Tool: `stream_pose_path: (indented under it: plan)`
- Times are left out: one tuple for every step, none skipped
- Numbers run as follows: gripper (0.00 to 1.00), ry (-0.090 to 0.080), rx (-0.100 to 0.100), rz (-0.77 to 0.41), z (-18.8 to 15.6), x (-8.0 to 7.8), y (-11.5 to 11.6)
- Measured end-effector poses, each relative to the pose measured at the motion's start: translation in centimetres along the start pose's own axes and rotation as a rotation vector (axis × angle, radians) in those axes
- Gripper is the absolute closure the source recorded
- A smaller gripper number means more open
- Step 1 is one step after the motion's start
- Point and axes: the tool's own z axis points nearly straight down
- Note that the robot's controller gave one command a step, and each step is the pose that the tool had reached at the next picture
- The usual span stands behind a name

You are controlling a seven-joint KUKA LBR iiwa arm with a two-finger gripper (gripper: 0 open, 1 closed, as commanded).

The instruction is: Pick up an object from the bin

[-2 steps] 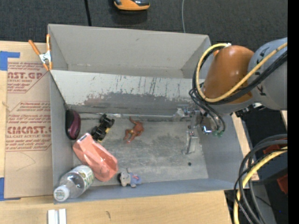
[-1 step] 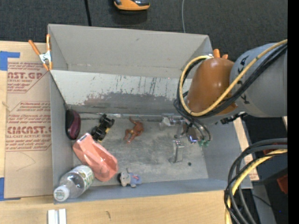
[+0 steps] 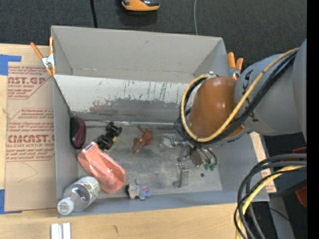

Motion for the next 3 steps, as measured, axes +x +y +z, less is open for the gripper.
stream_pose_path:
  plan:
    - [0.0,0.002,-0.002,0.188,-4.0,-2.7,-1.8]
    - [0.0,-0.009,0.001,0.275,-4.5,-2.2,-2.8]
    - [0.0,-0.002,0.002,0.022,-2.8,-4.4,1.9]
